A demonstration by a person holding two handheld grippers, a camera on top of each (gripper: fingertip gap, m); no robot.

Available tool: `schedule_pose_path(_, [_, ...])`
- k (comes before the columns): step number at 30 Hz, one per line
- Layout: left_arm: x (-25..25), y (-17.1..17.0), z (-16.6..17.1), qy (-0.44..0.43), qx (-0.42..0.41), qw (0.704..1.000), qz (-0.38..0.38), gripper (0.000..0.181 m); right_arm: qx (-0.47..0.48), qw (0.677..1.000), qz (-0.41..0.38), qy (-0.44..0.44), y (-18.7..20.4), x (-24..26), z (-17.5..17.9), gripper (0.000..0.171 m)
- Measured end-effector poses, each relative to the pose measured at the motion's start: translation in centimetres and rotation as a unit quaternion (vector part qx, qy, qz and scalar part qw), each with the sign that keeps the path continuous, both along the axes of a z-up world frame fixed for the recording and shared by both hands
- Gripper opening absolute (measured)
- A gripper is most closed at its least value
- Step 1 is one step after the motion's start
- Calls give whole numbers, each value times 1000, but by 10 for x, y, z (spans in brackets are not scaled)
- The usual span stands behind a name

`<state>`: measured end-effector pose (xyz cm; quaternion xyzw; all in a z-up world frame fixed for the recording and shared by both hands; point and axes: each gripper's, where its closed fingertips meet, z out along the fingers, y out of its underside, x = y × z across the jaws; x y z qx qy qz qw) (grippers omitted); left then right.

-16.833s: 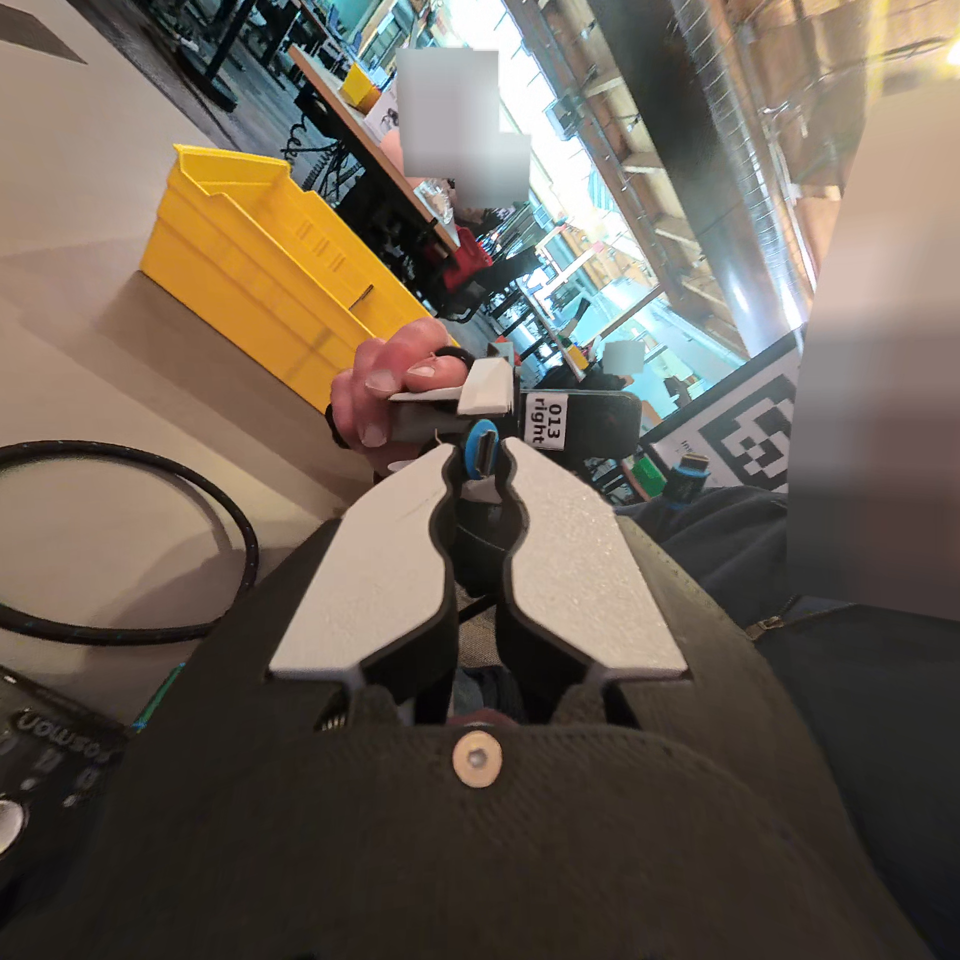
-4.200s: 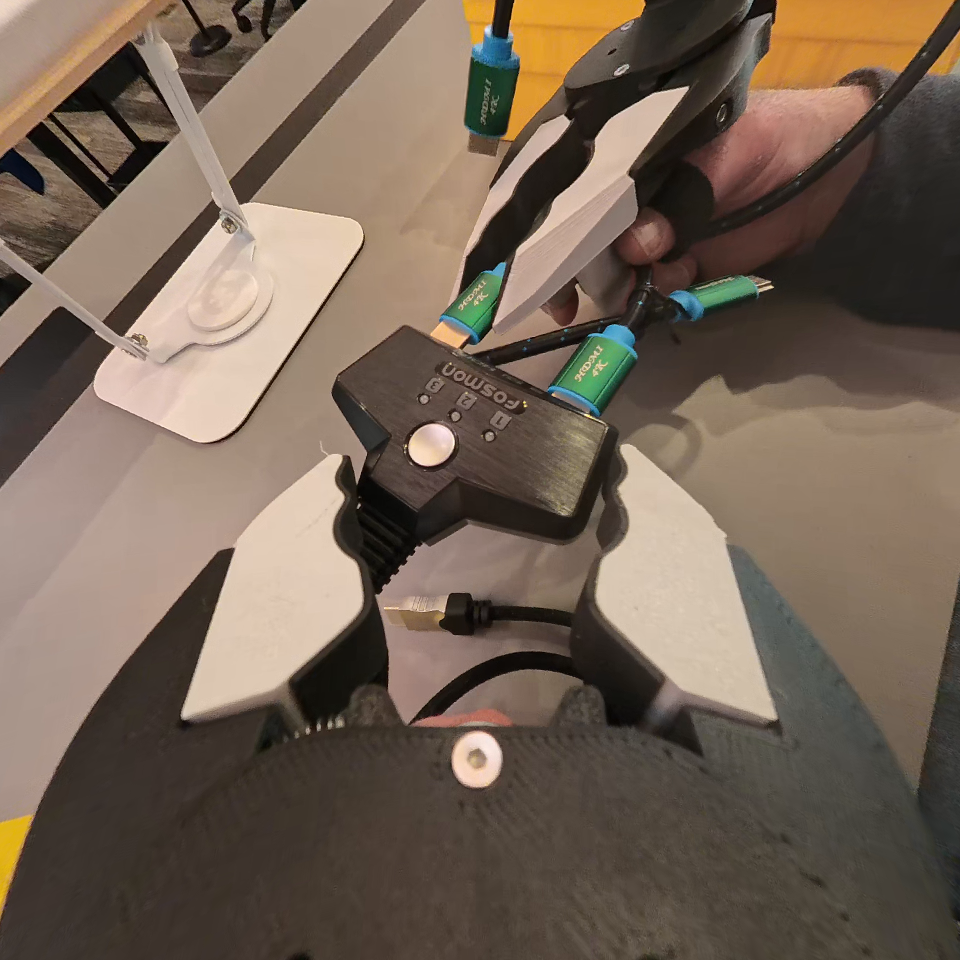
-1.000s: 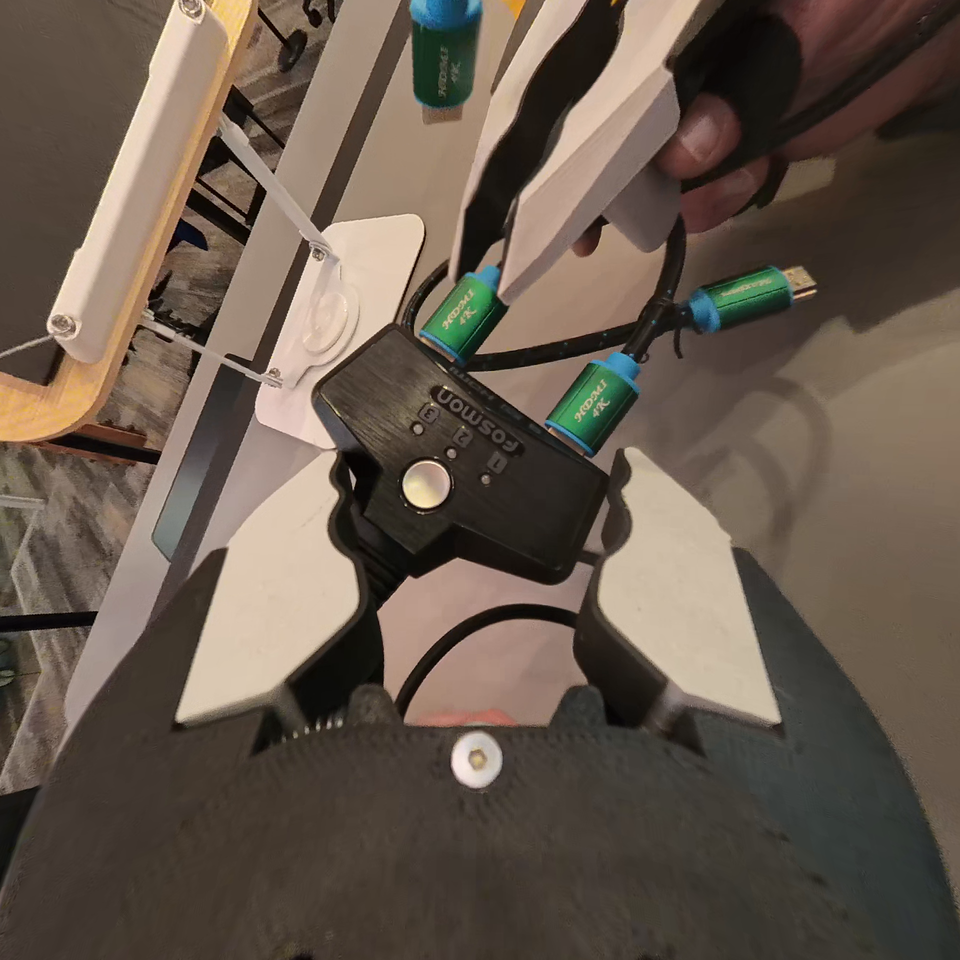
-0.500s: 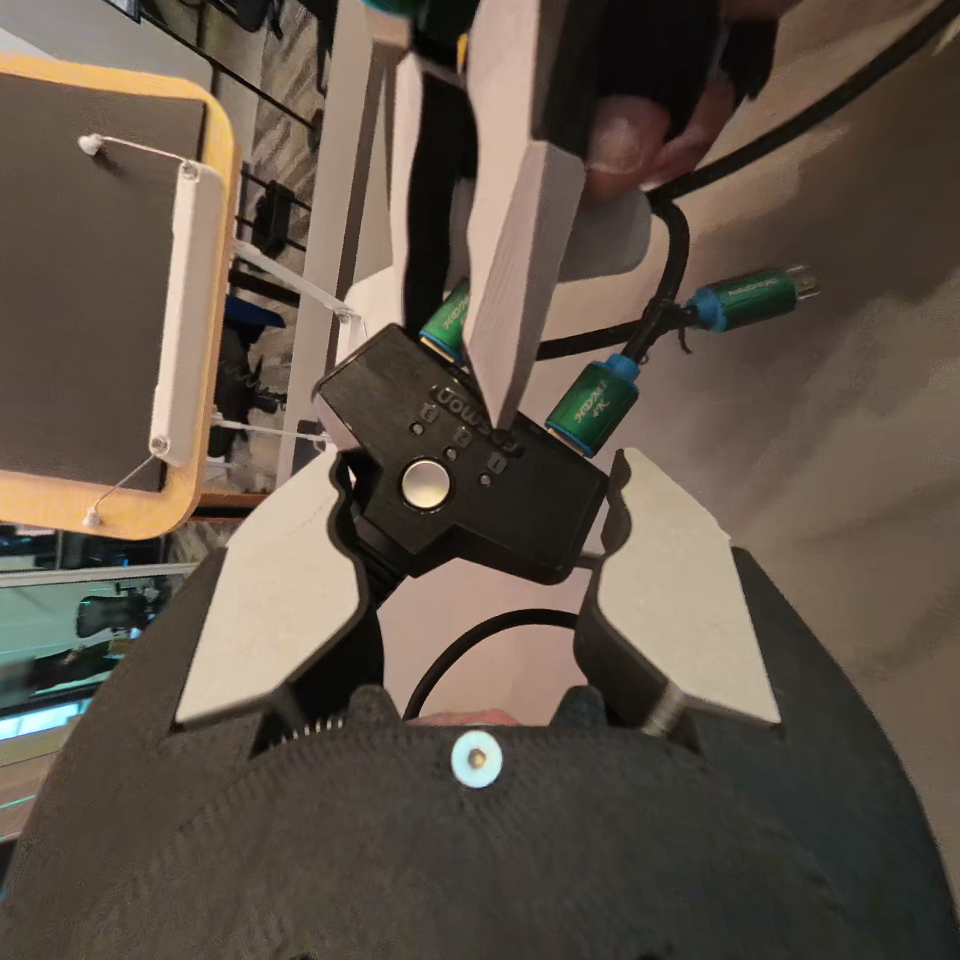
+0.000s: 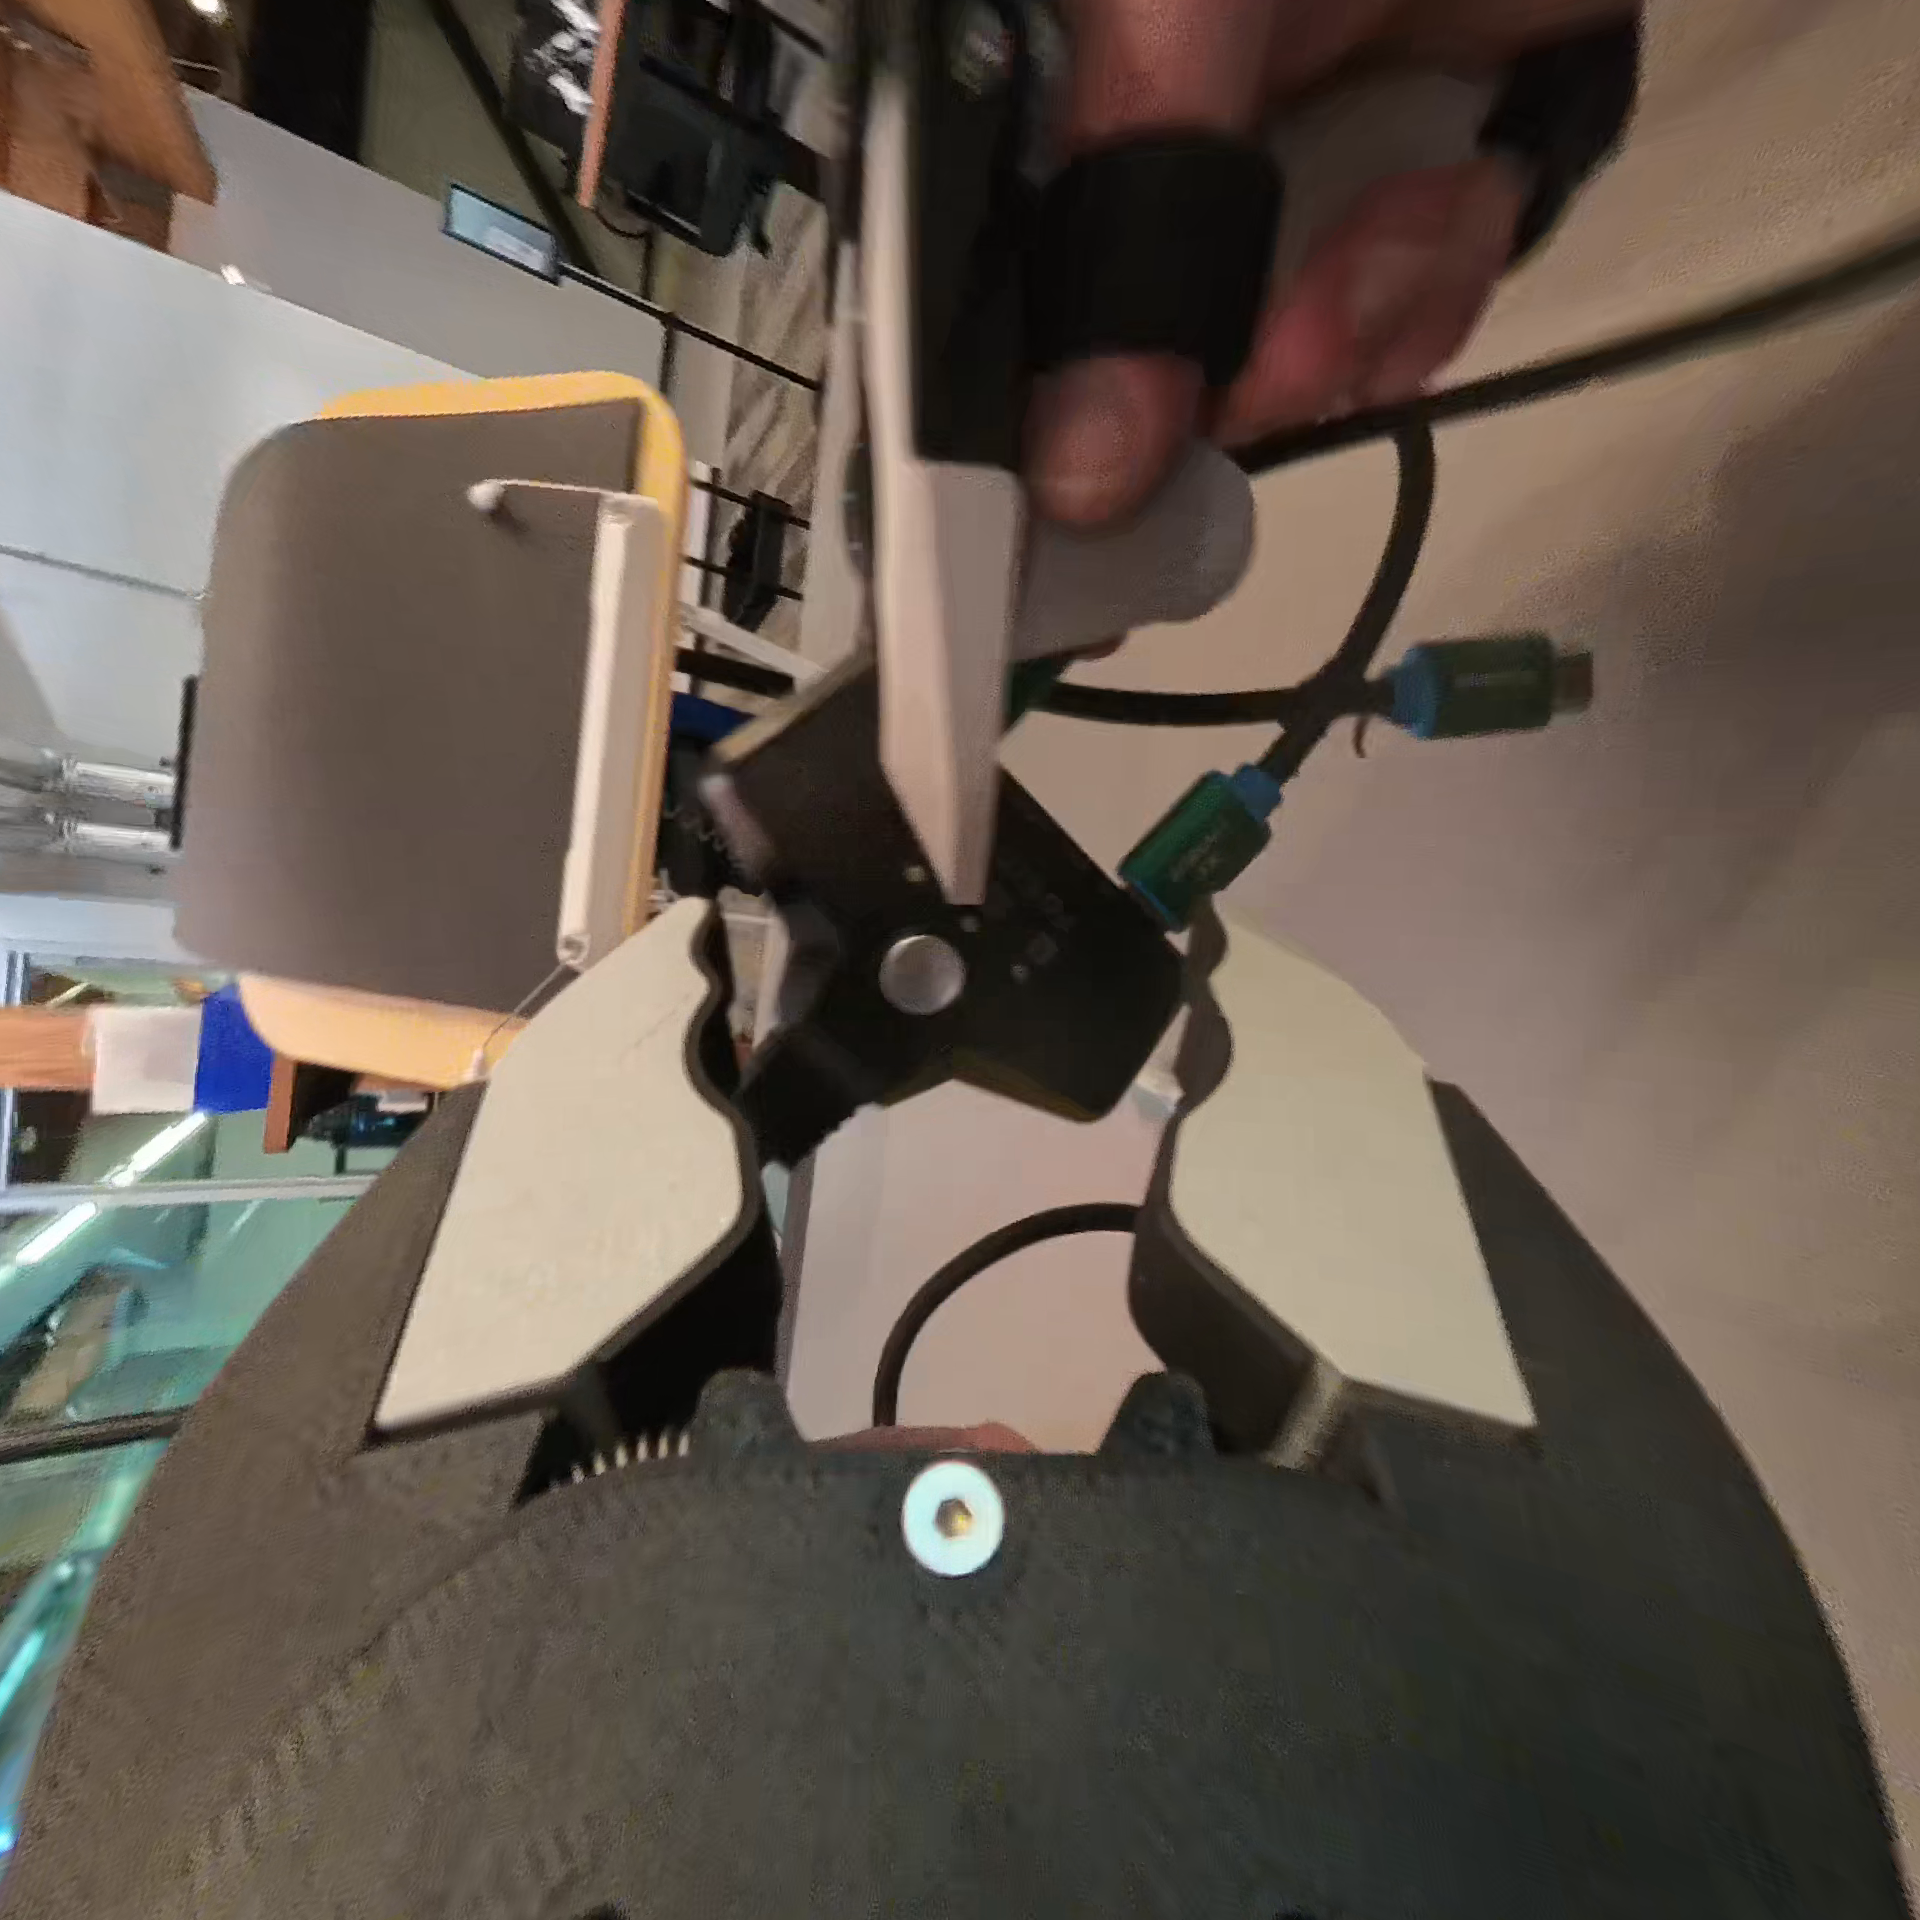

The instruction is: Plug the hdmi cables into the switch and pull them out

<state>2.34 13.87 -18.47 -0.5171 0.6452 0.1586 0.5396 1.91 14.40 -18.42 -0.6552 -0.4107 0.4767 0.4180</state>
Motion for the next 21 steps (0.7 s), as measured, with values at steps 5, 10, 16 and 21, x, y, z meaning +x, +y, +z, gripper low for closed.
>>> schedule_pose_path(5, [-19,1,36,-41,25,999,21,83,39,998,-47,6,12,11,28,18])
schedule_pose_path(10, [-47,1,66,-101,39,993,44,68,99,991,-88,10,19,32,76,18])
schedule_pose_path(16, [-67,6,64,-112,34,991,67,64,178,973,-148,8,26,70,148,18])
schedule_pose_path(21, [-71,11,53,-105,27,991,77,64,239,950,-200,0,33,122,216,18])
